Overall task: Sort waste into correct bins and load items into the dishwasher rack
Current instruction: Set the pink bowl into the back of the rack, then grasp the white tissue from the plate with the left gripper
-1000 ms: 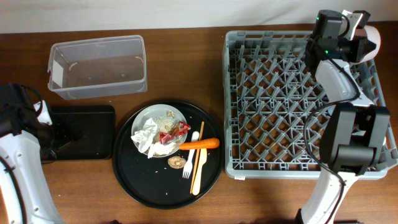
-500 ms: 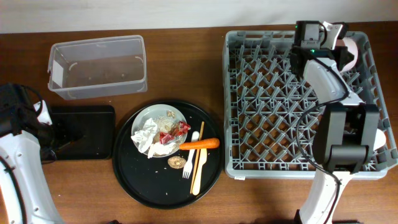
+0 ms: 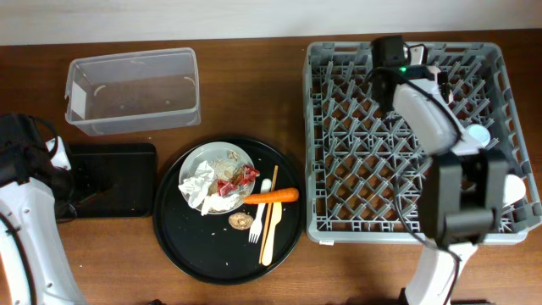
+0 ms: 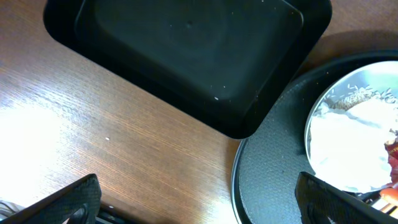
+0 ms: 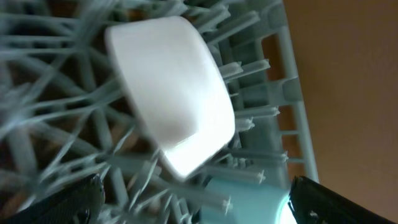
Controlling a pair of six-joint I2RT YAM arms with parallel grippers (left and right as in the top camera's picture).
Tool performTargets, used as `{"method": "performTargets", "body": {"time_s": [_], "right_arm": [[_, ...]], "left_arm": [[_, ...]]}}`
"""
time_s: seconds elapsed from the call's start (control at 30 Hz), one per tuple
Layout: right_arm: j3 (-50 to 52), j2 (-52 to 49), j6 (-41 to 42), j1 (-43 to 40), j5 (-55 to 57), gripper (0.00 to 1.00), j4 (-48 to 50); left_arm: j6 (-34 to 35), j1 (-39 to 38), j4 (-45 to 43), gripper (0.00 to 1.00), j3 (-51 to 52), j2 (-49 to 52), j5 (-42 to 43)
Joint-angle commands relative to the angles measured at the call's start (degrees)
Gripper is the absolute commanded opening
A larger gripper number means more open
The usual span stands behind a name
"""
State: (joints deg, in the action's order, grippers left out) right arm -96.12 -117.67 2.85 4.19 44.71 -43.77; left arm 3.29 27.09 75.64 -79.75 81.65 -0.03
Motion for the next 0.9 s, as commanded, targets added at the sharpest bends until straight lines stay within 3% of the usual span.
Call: {"method": "performTargets", "body": {"time_s": [0.0, 0.07, 0.13, 0.2, 0.3, 0.4, 0.5, 0.57, 0.77, 0.87], "right_arm": [[-0.2, 12.2, 1.1, 0.3, -17.6, 0.98, -5.5], [-0.2, 16.7, 1.0, 0.2, -27.9, 0.98, -9.4], [-0.2, 23.6, -1.2, 0.4, -54.5, 0.98, -18.0], [-0.2, 24.7, -2.4, 1.5, -62.8, 0.98, -23.8], [-0.2, 24.6, -2.4, 8.3, -63.2, 1.00, -33.2], [-0.2, 24.6, -1.3, 16.7, -63.1, 1.00, -34.4], [-0.2, 24.6, 7.9, 19.0, -58.9, 1.00, -34.1], [-0.2, 24.6, 9.7, 17.6, -57.6, 0.99, -34.5], [-0.2, 24.6, 9.7, 16.3, -57.5, 1.00, -34.6], [-0.2, 24.6, 9.6, 16.3, -57.5, 1.00, -34.9]], "left_arm": [[0.5, 0.1, -0.1, 0.99, -0.7, -0.1, 0.2], [0.5, 0.1, 0.0, 0.99, -0.7, -0.1, 0.2], [0.5, 0.1, 0.0, 0.99, -0.7, -0.1, 0.2], [0.5, 0.1, 0.0, 0.99, -0.7, -0.1, 0.3], [0.5, 0.1, 0.0, 0.99, -0.7, -0.1, 1.9], [0.5, 0.1, -0.2, 0.99, -0.7, -0.1, 2.2], [-2.5, -1.1, -2.1, 0.99, -0.7, -0.1, 6.9], [-6.3, -5.6, -4.5, 0.99, -0.7, -0.1, 12.4], [-6.6, -29.0, -3.7, 0.99, 1.8, 6.4, 12.7], [-6.6, -33.8, -5.4, 0.99, 5.7, 10.8, 11.8]]}}
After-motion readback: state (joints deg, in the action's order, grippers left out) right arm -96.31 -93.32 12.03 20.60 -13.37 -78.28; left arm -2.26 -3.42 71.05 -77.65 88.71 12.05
